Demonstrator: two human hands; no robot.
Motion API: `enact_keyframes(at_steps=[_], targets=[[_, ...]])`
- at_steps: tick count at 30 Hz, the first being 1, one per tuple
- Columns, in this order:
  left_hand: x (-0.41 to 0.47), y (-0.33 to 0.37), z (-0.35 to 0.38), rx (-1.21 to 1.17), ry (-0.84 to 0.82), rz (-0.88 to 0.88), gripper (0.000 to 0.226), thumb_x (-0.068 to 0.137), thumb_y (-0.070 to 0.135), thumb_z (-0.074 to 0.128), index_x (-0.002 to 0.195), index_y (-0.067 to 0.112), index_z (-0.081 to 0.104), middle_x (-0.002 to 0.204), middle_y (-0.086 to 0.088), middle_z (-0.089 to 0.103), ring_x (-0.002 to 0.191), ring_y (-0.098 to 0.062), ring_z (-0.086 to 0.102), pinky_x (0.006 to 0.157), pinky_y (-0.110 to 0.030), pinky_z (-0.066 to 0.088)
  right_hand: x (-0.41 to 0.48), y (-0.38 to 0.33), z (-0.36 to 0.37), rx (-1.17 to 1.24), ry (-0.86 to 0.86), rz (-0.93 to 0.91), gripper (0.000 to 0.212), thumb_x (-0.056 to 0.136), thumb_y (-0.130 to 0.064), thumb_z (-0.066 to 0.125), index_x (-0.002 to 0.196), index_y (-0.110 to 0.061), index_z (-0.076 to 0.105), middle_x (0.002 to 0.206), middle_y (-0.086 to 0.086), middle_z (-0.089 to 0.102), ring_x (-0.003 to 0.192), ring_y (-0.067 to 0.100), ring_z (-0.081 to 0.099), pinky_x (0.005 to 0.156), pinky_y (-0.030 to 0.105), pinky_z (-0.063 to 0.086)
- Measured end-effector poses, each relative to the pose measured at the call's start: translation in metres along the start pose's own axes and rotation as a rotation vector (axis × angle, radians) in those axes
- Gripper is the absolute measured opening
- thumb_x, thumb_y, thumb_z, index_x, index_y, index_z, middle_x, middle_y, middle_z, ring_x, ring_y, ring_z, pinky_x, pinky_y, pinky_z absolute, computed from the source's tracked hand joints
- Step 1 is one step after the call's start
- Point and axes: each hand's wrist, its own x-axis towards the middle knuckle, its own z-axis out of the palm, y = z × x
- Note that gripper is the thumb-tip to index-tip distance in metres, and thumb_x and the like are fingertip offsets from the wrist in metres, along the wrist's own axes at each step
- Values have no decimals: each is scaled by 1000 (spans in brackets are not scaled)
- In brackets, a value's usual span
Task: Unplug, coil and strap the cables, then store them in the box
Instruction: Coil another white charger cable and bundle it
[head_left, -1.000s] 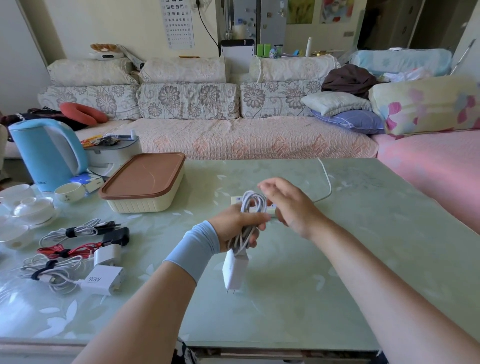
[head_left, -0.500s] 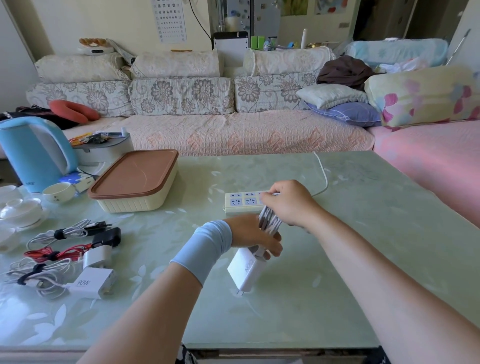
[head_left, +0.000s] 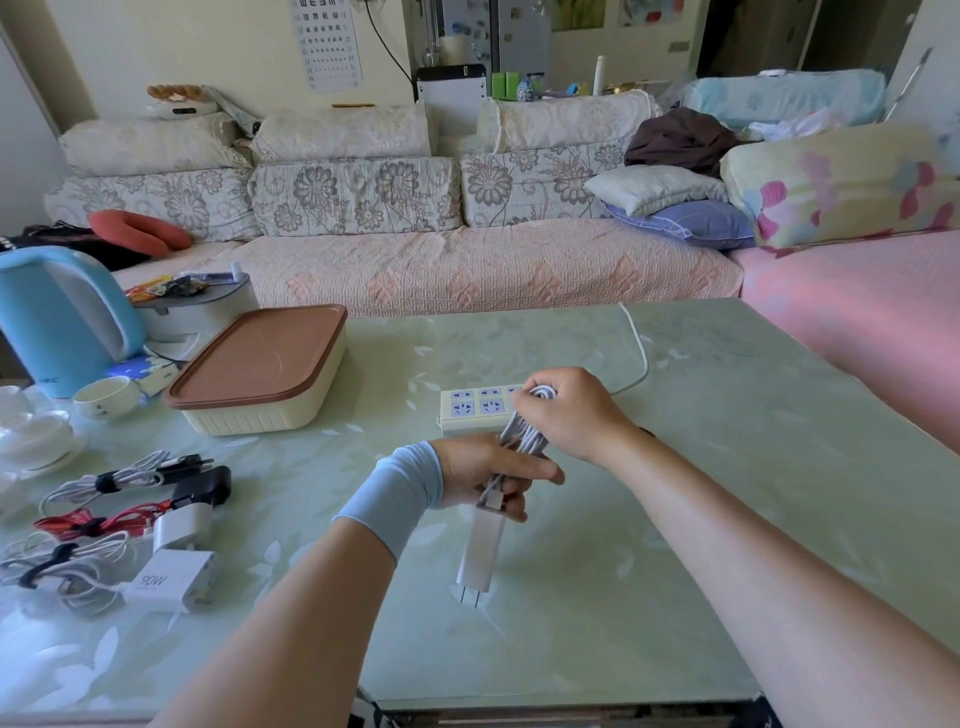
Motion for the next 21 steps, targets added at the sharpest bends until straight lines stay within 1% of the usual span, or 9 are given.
enact_keyframes(at_steps=[2,5,7,10,12,13,16,18,21], targets=[[7,6,2,230,166,-21,36,80,16,76,111,3,62,67,-2,65,55,-16,58,62,-28,55,5,3,2,-6,36,45,33,83,-22,60,52,-16,52,42,-9,46,44,6,41,47,23,33],[20,9,7,466,317,-44,35,75,20,78,103,4,62,72,-1,73,52,-15,62,60,-23,56,10,7,5,-36,0,93,30,86,-24,57,57,-14,55,39,-9,45,39,7,40,42,21,30],[24,7,11,431,349,-75,23,80,23,74,93,8,63,62,-1,66,46,-12,58,57,-19,53,12,11,5,-23,-83,122,31,89,-34,57,67,-12,60,41,-8,45,36,7,37,43,21,31],[27,1,4,173,365,-63,21,86,27,68,92,7,71,51,0,51,47,-17,57,72,-28,52,16,18,-4,244,-179,243,56,93,-62,43,79,-10,60,56,5,56,41,19,50,47,24,39],[24,-2,-2,-93,378,-53,24,91,27,64,92,5,72,49,1,47,50,-21,56,68,-30,53,20,27,-12,330,-157,335,54,98,-56,35,98,-11,65,74,9,65,48,25,57,48,26,44],[23,-4,-4,-212,370,-41,25,92,28,62,90,5,71,49,0,46,53,-22,54,67,-31,52,21,34,-16,221,-101,330,47,99,-46,37,99,-9,66,77,8,65,52,26,58,51,27,46],[16,-7,-7,-418,314,10,29,96,32,56,84,9,68,56,-1,48,60,-22,50,72,-31,51,16,60,-24,-336,-12,174,28,93,-20,46,87,-1,66,80,9,65,73,28,57,64,32,44],[11,-7,-8,-431,269,24,28,96,35,55,84,12,65,64,-1,54,64,-21,53,71,-29,52,12,76,-24,-456,-61,181,20,89,-12,50,91,-8,69,99,9,68,94,30,61,79,33,49],[5,-8,-9,-472,236,48,25,96,32,56,86,11,66,82,-4,67,69,-20,64,72,-31,55,7,84,-22,-638,-124,236,29,85,-6,50,107,-12,67,118,9,62,112,31,56,92,34,49]])
